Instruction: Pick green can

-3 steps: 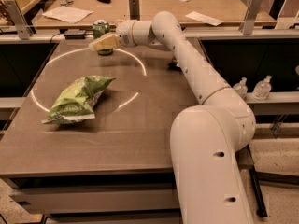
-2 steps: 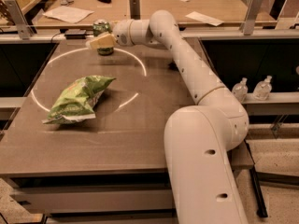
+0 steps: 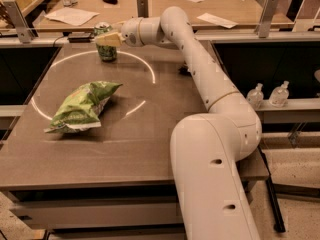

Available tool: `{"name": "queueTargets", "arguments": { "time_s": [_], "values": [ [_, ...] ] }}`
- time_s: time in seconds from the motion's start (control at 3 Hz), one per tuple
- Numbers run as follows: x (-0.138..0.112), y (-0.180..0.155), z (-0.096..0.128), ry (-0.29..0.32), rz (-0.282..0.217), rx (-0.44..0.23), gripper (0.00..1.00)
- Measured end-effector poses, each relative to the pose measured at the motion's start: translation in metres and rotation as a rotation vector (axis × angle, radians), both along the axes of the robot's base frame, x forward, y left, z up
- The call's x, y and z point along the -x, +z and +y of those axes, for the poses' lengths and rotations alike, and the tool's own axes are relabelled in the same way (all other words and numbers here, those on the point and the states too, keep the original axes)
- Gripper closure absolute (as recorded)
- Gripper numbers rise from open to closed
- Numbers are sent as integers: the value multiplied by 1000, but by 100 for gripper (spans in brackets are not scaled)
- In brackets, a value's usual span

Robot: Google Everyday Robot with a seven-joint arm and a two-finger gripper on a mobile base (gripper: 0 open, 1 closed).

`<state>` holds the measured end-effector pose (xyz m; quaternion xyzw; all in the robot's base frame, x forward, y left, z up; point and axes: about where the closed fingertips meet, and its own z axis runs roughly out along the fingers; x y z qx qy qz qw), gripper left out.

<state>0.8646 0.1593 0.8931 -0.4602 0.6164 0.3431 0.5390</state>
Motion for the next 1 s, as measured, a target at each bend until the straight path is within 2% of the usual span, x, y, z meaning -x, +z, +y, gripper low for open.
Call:
{"name": "queueTargets", "arguments": {
  "time_s": [0.33, 0.67, 1.0],
  "values": [
    [1, 6, -8, -14, 13, 4, 86],
    [12, 20, -25, -32, 40, 25, 100],
    [45, 57, -41, -36, 70, 9, 100]
  ]
}}
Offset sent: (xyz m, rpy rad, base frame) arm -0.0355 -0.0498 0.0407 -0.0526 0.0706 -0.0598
